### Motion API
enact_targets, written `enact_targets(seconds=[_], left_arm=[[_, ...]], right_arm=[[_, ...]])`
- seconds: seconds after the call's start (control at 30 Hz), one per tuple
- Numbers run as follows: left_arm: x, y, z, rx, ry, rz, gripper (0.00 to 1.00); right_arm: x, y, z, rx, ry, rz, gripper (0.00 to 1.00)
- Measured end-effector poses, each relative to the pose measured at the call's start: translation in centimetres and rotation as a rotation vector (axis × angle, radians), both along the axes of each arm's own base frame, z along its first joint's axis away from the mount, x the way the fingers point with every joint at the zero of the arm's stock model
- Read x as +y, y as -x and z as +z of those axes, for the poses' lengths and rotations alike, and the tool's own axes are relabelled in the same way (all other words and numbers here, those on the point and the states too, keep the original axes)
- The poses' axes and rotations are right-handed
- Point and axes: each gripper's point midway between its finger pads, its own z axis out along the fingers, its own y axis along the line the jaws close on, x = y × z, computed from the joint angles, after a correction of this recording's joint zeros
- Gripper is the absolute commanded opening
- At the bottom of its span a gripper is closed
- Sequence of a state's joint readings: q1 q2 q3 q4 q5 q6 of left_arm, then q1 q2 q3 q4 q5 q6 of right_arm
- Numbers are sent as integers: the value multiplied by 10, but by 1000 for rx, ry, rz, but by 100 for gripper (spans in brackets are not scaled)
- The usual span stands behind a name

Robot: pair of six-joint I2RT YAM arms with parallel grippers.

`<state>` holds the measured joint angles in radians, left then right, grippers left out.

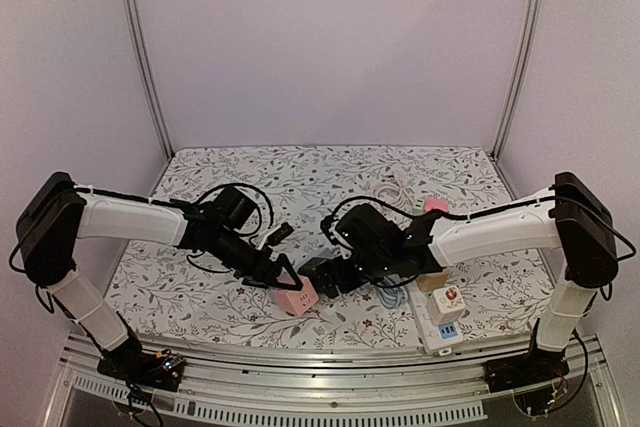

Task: Pull the plug off the socket

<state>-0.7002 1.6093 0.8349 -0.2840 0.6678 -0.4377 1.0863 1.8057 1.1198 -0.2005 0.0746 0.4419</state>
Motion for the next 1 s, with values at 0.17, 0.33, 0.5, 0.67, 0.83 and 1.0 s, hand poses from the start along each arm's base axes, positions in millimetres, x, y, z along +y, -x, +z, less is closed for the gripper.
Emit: enact_targets(seconds=[0.17,0.33,0.5,0.67,0.83,1.0], left_arm=[[0,0,0,3,3,-1,51],[0,1,1,8,8,-4,51],[0,3,2,18,15,-12,50],[0,2,2,5,17,-20,84],[3,-1,4,-24,5,-14,100],[12,-8,11,-118,-57,15,100]], right_arm=[[4,-2,1,-15,-5,14,83],[12,-4,-1,-33,-11,45,78],[18,-3,-7,-37,-17,80,63],[23,-3,-5,-59,-18,117,36],[23,-4,-4,-58,-22,100,23],[20,-7,-4,-45,-29,44,20]])
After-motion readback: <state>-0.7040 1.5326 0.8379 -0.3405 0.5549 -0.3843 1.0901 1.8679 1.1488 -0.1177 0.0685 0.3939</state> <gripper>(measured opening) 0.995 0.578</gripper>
